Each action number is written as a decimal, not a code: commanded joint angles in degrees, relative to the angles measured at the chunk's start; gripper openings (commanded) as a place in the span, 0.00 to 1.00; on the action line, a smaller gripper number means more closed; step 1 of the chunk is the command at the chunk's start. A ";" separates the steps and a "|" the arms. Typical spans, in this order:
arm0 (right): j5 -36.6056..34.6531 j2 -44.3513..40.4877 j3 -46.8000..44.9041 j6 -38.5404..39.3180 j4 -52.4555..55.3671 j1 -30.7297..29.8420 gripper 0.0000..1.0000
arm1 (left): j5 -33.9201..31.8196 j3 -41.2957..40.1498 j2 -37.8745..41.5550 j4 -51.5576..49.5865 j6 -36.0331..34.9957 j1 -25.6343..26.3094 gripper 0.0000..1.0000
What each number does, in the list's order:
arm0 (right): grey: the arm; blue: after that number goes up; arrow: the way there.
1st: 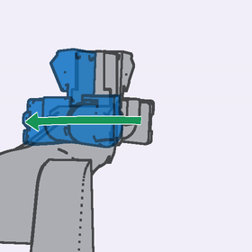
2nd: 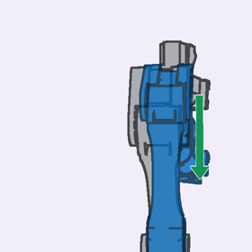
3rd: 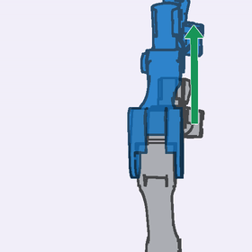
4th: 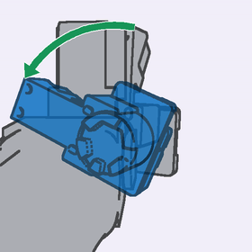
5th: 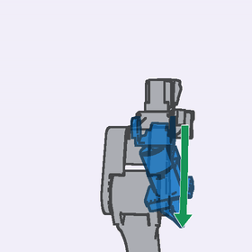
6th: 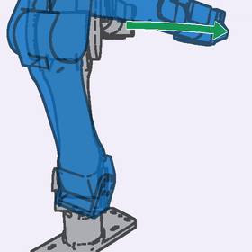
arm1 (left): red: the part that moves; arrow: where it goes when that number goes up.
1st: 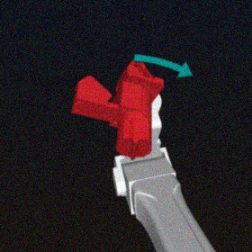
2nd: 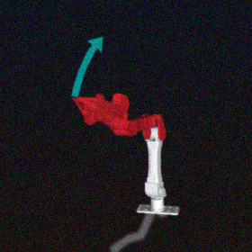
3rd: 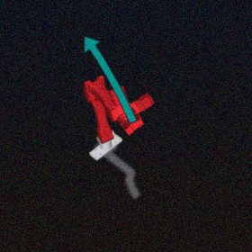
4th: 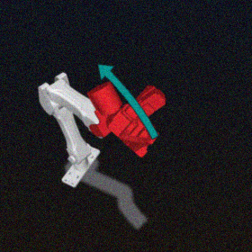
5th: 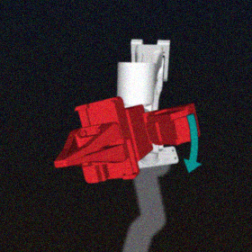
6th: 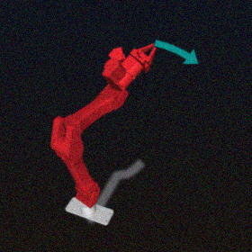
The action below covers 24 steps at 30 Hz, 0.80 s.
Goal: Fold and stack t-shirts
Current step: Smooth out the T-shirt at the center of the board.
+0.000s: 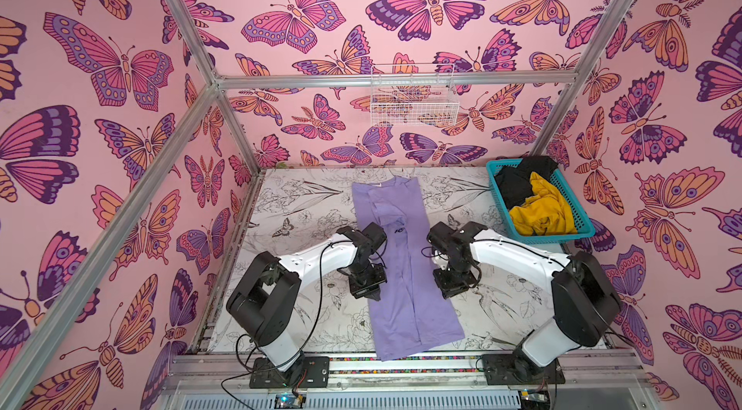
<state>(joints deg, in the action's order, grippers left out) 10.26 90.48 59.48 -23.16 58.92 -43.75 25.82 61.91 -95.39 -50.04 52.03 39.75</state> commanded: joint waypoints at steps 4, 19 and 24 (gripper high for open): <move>-0.67 -8.42 -8.45 -8.94 0.53 -4.67 0.37 | 3.91 -4.74 0.23 -1.70 3.99 5.98 0.00; -0.98 -15.97 -13.10 -12.40 4.48 -5.39 0.57 | 3.78 -11.36 5.92 -11.44 12.14 14.90 0.00; -1.05 -14.41 -9.91 -14.23 6.75 -6.21 0.56 | 5.48 -10.24 3.72 -11.36 13.22 17.48 0.00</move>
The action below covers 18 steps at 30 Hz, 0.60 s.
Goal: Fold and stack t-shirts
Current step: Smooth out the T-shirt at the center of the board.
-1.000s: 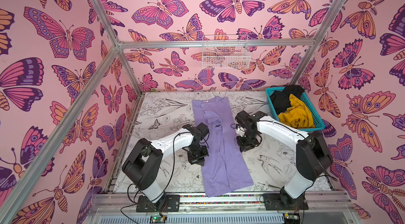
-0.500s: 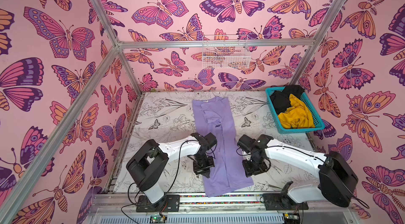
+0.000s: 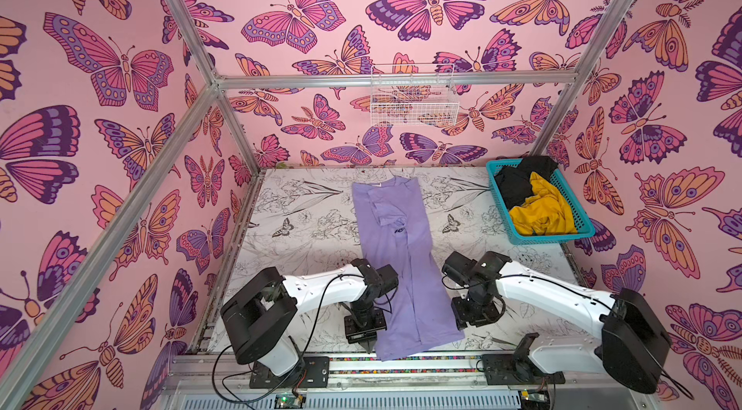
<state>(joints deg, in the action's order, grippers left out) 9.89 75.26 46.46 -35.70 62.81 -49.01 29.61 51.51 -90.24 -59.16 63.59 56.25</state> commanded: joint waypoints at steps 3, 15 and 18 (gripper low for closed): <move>-1.52 2.83 6.68 -1.05 4.80 -2.21 0.56 | 2.06 2.81 -5.26 -2.19 0.57 1.33 0.00; -1.24 6.96 11.20 2.96 6.81 -2.31 0.57 | -0.17 6.95 -6.21 -0.42 -1.14 0.35 0.69; -1.10 7.17 11.55 3.16 6.96 -2.38 0.57 | 1.29 2.71 -4.30 1.94 1.09 -0.17 0.66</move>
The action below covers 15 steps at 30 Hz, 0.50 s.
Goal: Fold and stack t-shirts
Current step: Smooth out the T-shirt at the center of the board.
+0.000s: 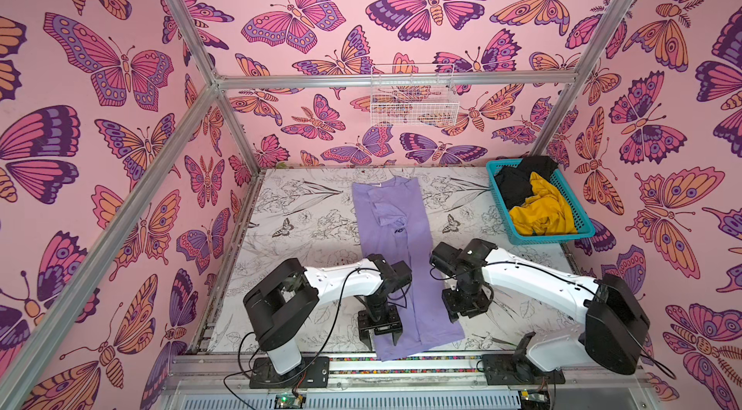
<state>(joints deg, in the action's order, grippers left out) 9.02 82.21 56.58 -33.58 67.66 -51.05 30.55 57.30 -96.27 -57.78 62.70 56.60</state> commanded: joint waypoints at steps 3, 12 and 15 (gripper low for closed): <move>-0.67 0.53 2.60 1.22 2.86 -0.28 0.57 | 2.52 -6.23 1.84 3.76 3.32 -0.71 0.65; -1.26 -2.69 3.34 -0.66 4.92 -0.28 0.57 | 3.57 -8.34 -1.52 11.95 0.21 -0.75 0.56; -1.07 -2.93 3.36 -1.18 5.20 -0.31 0.57 | 2.01 -7.23 -0.26 11.90 -1.11 -0.69 0.55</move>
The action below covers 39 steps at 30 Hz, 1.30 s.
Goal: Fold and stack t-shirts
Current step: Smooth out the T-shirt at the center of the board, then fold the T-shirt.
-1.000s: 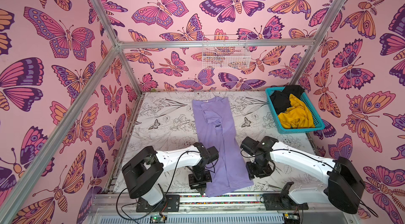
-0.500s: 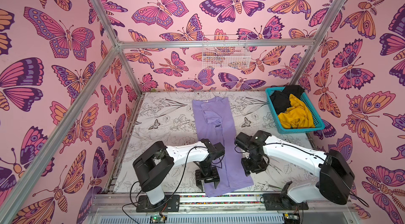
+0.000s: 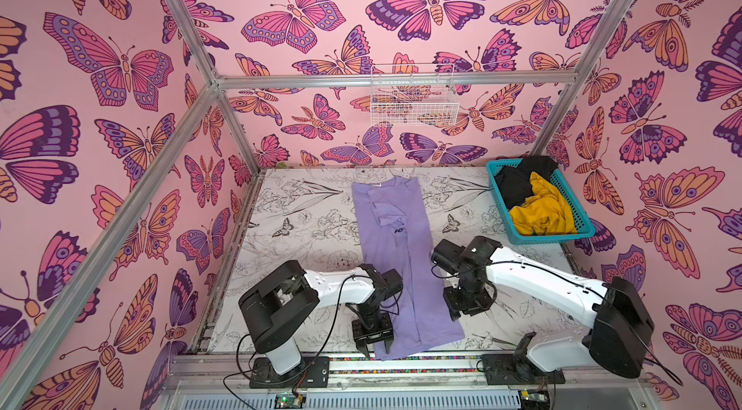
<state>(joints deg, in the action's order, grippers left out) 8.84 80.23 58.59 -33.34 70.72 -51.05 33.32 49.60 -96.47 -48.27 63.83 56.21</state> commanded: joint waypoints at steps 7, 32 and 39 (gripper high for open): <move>-0.71 -0.64 1.47 -1.55 2.19 -0.29 0.57 | -0.70 0.82 -2.13 3.67 -4.48 -0.38 0.28; 11.24 3.89 -12.82 -3.79 -14.57 -0.39 0.53 | -7.13 7.79 -1.47 -8.70 -6.05 -0.31 0.00; 8.75 7.35 -11.19 -2.78 -13.16 -0.38 0.51 | -7.83 7.79 -1.11 -8.69 -5.67 -0.36 0.00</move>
<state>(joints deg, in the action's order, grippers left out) 19.09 86.67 46.04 -36.18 56.51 -51.05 27.00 57.21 -97.62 -54.92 58.52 56.21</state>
